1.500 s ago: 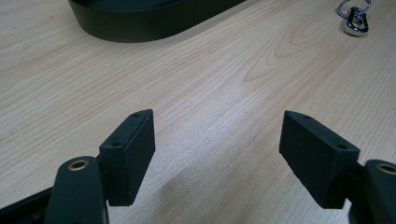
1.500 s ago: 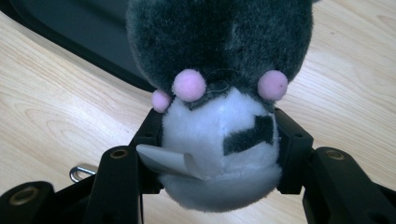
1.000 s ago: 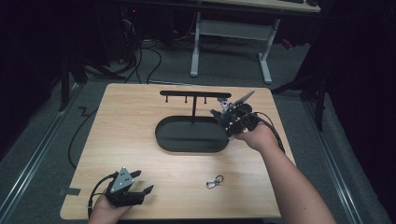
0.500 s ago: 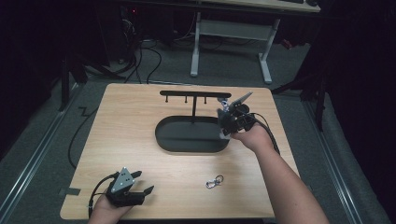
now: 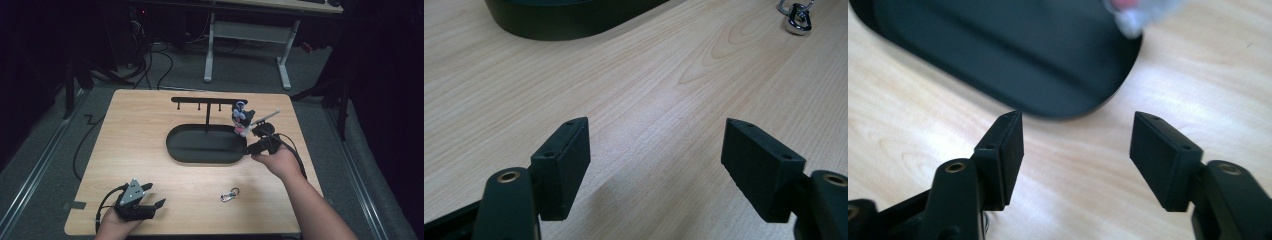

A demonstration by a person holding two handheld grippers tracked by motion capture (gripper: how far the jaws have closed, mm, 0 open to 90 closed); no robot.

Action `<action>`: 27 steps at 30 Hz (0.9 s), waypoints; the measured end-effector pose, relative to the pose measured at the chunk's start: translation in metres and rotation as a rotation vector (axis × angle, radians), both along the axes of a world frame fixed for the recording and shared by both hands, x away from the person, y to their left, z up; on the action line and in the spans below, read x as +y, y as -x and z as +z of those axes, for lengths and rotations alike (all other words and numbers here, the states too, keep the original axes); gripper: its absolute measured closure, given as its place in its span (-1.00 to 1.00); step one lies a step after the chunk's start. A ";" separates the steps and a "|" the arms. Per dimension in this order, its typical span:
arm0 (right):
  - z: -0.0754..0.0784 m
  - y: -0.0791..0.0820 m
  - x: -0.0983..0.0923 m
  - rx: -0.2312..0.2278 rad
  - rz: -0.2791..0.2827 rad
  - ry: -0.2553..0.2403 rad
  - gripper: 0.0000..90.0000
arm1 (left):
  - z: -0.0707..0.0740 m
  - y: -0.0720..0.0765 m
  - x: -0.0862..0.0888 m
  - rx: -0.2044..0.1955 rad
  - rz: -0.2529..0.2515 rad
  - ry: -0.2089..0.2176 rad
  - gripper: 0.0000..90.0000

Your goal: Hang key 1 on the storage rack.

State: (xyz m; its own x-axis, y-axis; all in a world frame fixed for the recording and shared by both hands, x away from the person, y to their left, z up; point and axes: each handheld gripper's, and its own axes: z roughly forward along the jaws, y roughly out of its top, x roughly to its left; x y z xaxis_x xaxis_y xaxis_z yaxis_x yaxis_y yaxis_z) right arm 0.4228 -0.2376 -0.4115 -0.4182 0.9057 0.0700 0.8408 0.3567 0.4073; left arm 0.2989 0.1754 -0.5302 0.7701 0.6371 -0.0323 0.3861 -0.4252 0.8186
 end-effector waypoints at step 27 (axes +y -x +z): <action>-0.093 0.134 -0.036 -0.318 -0.031 -0.196 0.09 | 0.000 0.005 -0.009 0.039 0.026 0.026 -0.20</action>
State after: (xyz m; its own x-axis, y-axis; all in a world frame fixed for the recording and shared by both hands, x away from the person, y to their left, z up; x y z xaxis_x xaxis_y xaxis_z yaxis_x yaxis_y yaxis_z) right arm 0.2888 -0.2733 -0.5047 -0.4198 0.9004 0.1139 0.6700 0.2228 0.7081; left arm 0.2938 0.1661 -0.5299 0.7509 0.6557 -0.0788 0.4284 -0.3928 0.8137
